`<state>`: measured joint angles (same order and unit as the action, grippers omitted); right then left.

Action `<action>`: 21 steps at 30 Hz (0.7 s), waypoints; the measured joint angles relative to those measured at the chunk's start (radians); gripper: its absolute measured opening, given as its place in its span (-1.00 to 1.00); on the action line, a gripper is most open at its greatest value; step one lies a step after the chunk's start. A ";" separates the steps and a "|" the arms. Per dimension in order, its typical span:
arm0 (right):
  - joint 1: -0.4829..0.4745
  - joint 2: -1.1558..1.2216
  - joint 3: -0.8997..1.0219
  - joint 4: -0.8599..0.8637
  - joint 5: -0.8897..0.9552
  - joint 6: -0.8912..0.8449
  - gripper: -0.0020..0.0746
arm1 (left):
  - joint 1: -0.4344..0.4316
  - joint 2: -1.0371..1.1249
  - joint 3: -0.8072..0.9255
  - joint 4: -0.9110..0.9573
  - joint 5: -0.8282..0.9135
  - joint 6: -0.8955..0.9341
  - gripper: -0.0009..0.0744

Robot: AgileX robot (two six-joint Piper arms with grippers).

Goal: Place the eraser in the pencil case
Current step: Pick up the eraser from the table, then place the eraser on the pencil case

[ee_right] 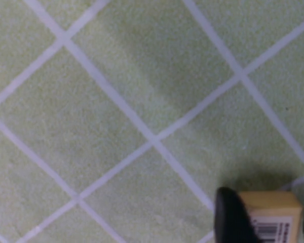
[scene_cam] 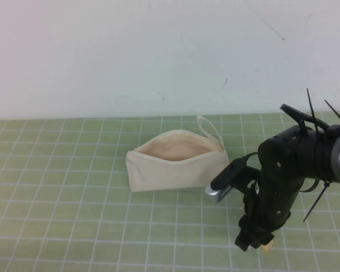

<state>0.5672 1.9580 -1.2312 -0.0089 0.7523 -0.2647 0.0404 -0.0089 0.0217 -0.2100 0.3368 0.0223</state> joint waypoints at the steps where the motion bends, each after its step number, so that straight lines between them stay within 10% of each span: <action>1: 0.000 0.000 0.000 -0.002 0.002 0.002 -0.21 | 0.000 0.000 0.000 0.000 0.000 0.000 -0.98; 13: 0.001 -0.173 -0.113 0.040 0.106 0.022 -0.44 | 0.000 0.000 0.000 0.000 0.000 0.000 -0.98; 21: 0.004 -0.253 -0.181 0.211 -0.269 -0.013 -0.44 | 0.000 0.000 0.000 -0.001 0.000 0.000 -0.98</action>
<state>0.5716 1.7053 -1.4122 0.2021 0.4838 -0.2777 0.0404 -0.0089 0.0217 -0.2108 0.3368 0.0223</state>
